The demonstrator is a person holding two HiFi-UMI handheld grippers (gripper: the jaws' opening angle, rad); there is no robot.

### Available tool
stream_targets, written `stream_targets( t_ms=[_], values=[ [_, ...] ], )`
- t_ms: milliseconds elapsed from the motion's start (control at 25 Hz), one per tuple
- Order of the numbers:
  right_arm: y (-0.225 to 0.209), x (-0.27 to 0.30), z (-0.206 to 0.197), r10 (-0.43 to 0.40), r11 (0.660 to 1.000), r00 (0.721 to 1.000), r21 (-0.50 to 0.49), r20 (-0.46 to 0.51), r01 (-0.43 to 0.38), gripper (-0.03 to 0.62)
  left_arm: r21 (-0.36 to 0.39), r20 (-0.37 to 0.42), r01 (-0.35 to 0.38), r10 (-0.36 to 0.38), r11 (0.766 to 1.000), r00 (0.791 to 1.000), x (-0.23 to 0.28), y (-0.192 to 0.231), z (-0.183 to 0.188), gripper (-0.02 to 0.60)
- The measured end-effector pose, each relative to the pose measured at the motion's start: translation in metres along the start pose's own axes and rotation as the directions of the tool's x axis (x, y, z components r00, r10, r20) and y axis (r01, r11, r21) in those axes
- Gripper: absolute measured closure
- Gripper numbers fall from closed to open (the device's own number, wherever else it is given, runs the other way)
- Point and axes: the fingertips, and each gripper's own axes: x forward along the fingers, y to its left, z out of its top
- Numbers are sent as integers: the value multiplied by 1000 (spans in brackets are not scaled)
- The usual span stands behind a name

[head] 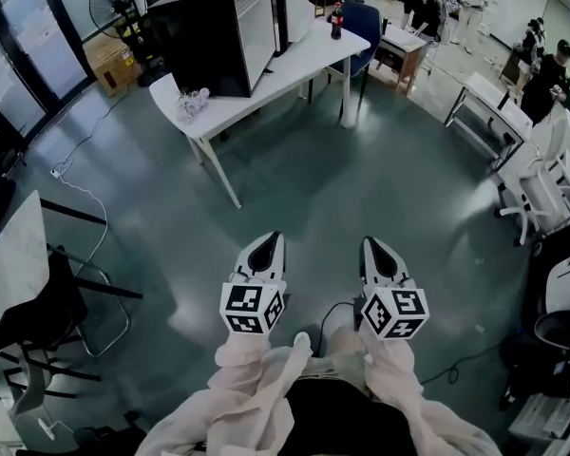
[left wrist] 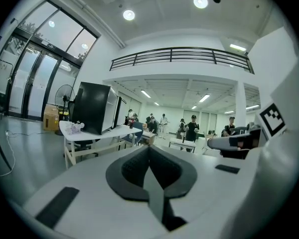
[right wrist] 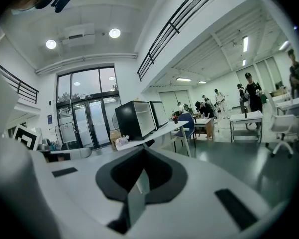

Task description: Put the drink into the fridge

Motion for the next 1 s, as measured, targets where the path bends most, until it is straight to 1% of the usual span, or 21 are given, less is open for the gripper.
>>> stream_targets(
  t_ms=[160, 360, 520, 800, 1000],
  values=[
    [10, 10, -13, 20, 1000, 999, -1, -34, -20, 582, -14, -15, -11, 10, 1000, 1000, -2, 9, -7, 569],
    [15, 31, -14, 38, 999, 998, 5, -48, -37, 582, -11, -29, -29, 28, 1000, 999, 3, 23, -9, 569],
    [15, 56, -14, 58, 998, 997, 7, -56, -57, 582, -8, -29, -45, 45, 999, 999, 18, 36, -10, 569],
    [13, 113, -2, 115, 993, 992, 2, -52, -115, 582, 5, -18, -77, 77, 997, 997, 60, 64, 4, 569],
    [-7, 160, 12, 132, 991, 989, 12, -61, -131, 580, 0, -19, -89, 89, 996, 996, 108, 77, 14, 569]
  ],
)
